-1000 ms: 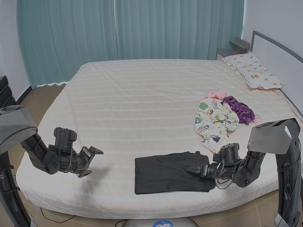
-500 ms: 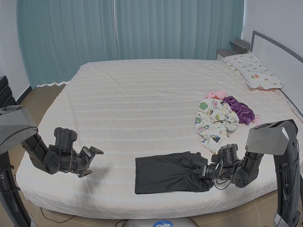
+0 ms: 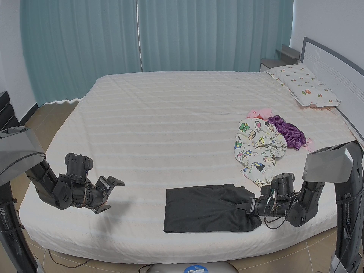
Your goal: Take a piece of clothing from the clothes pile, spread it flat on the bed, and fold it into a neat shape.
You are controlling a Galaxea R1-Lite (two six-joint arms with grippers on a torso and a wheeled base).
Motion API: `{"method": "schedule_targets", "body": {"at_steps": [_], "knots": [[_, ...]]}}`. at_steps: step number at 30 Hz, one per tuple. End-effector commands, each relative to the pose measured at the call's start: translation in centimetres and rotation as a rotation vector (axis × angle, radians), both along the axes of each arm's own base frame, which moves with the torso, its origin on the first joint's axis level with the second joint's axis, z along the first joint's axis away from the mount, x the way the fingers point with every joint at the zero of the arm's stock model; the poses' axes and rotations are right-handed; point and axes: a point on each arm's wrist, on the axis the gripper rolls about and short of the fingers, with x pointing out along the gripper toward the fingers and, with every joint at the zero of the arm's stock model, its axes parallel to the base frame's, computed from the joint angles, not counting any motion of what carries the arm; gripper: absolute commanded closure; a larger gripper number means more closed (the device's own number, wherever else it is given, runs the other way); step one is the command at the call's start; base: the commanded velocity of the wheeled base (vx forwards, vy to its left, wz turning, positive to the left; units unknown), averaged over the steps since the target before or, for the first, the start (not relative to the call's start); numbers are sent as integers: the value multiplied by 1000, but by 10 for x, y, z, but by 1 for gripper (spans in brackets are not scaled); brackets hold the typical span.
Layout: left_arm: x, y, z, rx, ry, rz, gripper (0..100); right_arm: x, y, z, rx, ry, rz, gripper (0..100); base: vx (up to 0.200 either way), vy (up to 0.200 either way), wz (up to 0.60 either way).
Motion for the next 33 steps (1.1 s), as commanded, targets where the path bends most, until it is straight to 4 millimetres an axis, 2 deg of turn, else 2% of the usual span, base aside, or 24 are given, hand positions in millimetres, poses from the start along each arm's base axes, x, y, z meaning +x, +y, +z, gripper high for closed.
{"method": "schedule_targets", "body": {"at_steps": [1, 8, 17, 33], "knots": [[0, 0, 0, 0, 0, -2, 0, -1, -6, 10, 8, -19, -11, 100, 0, -200, 0], [0, 0, 0, 0, 2, -2, 0, -1, -10, 11, 7, -22, -22, 100, 0, -200, 0], [0, 0, 0, 0, 0, -2, 0, -5, -16, 21, 12, -34, -30, 100, 0, -200, 0], [1, 0, 0, 0, 0, -2, 0, -7, -43, 24, 25, -21, -82, 100, 0, -200, 0]]}}
